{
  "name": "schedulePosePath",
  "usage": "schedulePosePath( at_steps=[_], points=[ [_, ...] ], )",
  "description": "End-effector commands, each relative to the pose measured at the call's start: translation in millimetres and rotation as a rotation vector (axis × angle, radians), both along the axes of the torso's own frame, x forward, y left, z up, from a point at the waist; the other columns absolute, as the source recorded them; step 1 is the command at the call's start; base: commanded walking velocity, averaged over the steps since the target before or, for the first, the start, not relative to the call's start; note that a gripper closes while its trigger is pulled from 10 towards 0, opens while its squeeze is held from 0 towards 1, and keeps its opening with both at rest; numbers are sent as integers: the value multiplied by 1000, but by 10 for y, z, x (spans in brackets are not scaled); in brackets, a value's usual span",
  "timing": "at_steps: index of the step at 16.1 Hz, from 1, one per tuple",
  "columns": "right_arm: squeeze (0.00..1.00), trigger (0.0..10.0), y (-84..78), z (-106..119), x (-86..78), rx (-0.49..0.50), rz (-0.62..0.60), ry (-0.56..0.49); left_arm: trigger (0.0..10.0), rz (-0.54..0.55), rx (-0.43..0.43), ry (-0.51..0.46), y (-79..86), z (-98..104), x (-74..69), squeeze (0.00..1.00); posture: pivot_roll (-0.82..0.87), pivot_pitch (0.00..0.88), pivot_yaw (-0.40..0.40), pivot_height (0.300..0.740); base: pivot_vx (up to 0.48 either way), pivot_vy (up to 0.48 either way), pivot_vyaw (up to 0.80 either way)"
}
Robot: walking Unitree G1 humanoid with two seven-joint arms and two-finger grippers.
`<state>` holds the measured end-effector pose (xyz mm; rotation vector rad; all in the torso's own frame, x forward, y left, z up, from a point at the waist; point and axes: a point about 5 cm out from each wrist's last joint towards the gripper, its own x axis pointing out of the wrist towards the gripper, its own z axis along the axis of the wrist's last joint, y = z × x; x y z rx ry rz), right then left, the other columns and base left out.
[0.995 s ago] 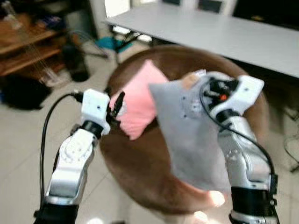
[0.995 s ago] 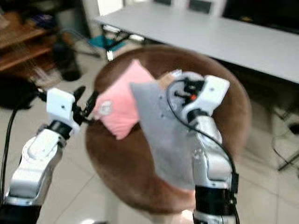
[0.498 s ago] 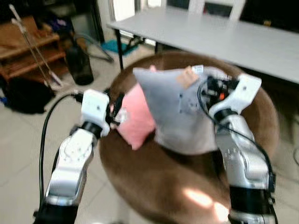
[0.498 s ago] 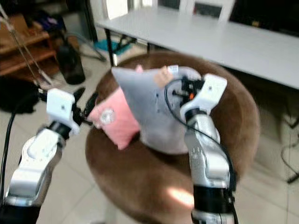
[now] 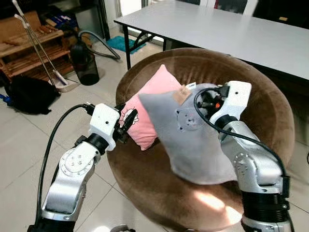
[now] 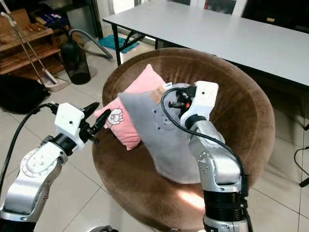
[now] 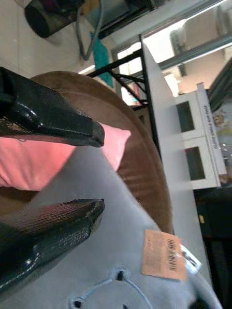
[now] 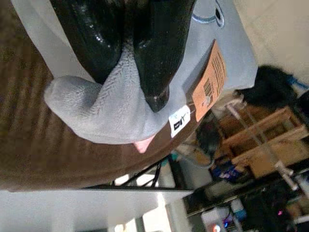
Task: Move the pillow to the sofa from floor
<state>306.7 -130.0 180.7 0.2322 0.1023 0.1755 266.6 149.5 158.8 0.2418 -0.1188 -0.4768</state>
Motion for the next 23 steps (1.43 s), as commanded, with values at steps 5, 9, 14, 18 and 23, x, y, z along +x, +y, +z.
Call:
schedulePosePath(
  at_steps=[5, 9, 14, 18, 23],
  points=[
    [0, 10000, 235, 159, 135, 6, 53, 42, 10000, -49, 11, 44, -1, -28, -107, 0, 31, 91, -11, 740, 0, 0, 0],
    [0, 10000, 257, -38, 506, 24, -72, 114, 10000, -72, 30, 78, 1, -49, -208, 0, 59, 137, -5, 740, 0, 0, 0],
    [1000, 10000, 10, -114, 895, 1, -298, 111, 10000, -90, 66, 123, -50, -233, -123, 0, 95, 152, 0, 740, 0, 0, 0],
    [1000, 10000, -18, -59, 991, 117, -318, 44, 10000, -83, 85, 182, -289, -648, 22, 0, 106, 148, 2, 740, 0, 0, 0],
    [1000, 10000, -59, 129, 1042, 209, -327, -77, 10000, -32, 114, 146, -565, -854, 216, 0, 120, 111, 10, 740, 0, 0, 0]
  ],
)
